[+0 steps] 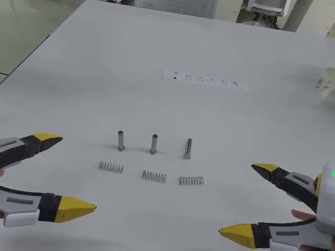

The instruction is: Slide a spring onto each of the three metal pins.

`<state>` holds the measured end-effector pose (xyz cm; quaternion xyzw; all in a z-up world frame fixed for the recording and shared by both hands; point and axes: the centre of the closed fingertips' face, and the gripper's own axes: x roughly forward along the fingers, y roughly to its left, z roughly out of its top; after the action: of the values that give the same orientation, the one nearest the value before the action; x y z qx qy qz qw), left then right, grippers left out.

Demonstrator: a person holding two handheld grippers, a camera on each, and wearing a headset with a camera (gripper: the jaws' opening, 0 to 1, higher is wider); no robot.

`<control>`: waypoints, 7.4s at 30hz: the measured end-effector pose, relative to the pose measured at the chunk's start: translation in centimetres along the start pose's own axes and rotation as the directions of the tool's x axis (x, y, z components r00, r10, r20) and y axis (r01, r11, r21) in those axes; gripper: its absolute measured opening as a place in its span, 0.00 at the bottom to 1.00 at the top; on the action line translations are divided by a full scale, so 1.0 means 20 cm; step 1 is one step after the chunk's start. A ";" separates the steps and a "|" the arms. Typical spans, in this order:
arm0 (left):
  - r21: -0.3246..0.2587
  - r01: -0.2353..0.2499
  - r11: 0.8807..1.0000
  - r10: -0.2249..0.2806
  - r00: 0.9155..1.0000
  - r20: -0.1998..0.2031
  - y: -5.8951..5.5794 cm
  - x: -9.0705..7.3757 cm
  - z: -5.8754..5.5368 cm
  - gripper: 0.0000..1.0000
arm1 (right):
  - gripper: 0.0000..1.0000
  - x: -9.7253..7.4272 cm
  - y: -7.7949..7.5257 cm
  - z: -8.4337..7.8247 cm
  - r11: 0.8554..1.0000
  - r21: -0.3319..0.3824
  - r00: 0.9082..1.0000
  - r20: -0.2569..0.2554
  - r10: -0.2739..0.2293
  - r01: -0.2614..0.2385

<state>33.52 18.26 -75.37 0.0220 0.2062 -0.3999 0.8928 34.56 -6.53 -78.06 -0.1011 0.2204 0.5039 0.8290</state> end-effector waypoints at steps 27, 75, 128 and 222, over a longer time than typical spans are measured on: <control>-0.009 0.004 1.000 -0.004 1.000 -0.006 0.00 0.01 -0.02 0.98 | 0.98 0.01 0.01 -0.01 1.000 0.012 1.000 -0.009 0.001 -0.001; -0.022 0.009 1.000 -0.009 1.000 -0.005 0.05 0.03 -0.03 0.98 | 0.84 0.15 -0.13 0.16 0.987 0.160 0.999 -0.032 0.028 -0.023; -0.040 0.010 0.999 -0.010 1.000 -0.005 0.04 0.01 -0.06 0.98 | 0.48 0.49 -0.44 0.28 0.824 0.549 0.980 -0.195 -0.038 0.141; -0.074 0.020 0.997 -0.021 1.000 -0.004 0.02 0.03 -0.11 0.97 | 0.06 0.77 -0.51 0.00 0.811 0.460 0.846 -0.527 -0.079 0.362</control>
<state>33.41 18.59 -77.68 -0.0120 0.2232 -0.4011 0.8883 49.59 0.80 -85.73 -0.0105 0.5404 0.2753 0.7950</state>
